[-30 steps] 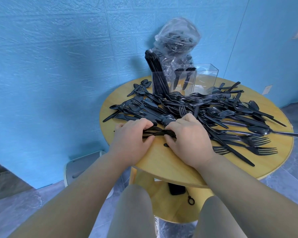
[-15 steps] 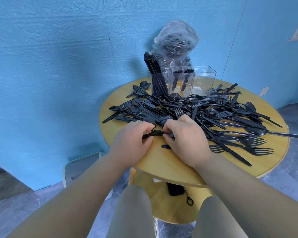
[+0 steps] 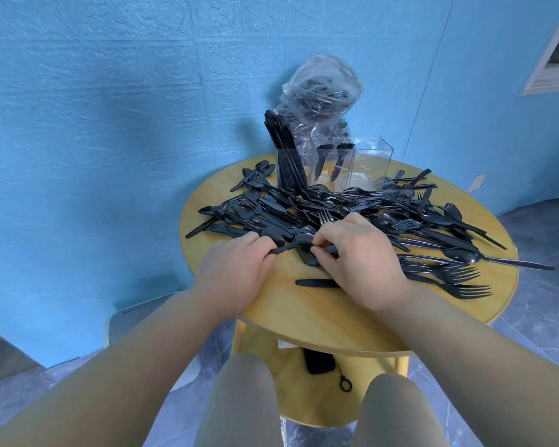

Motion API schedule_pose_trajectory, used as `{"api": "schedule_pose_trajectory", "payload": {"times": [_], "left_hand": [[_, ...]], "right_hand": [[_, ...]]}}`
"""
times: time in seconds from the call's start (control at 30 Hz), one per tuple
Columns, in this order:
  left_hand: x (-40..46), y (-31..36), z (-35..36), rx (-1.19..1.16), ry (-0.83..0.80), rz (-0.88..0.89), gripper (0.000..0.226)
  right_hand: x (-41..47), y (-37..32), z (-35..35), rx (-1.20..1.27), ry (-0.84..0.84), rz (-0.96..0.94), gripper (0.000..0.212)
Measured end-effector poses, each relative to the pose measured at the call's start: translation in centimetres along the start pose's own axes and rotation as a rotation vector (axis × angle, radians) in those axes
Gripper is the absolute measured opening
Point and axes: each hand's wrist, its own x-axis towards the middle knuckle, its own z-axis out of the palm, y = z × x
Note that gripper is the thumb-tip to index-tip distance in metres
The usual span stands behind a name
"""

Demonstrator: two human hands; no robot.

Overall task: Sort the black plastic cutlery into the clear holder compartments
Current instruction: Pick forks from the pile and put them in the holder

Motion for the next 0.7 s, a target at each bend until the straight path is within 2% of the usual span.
{"api": "schedule_pose_trajectory", "payload": {"times": [0.1,0.2,0.3,0.5,0.6,0.7], "left_hand": [[0.3,-0.3,-0.3,-0.048,0.032,-0.087,0.030],[0.6,-0.5,-0.1,-0.073,0.075,-0.142,0.030],[0.8,0.1,0.3,-0.115,0.089,-0.117,0.035],[0.5,0.0,1.0,-0.171,0.144,-0.147,0.041],[0.5,0.0,0.8,-0.169,0.162,-0.151,0.040],[1.0,-0.1,0.0,-0.171,0.188,-0.173,0.039]], "right_hand": [[0.6,1.0,-0.7,-0.023,0.010,0.072,0.006],[1.7,2.4,-0.7,-0.092,-0.026,0.164,0.017],[3.1,3.5,-0.4,-0.122,-0.132,0.216,0.030],[5.9,5.0,0.3,-0.149,-0.393,0.240,0.044],[6.9,5.6,0.8,-0.129,-0.478,0.233,0.042],[7.4,5.3,1.1,-0.108,-0.492,0.205,0.035]]}}
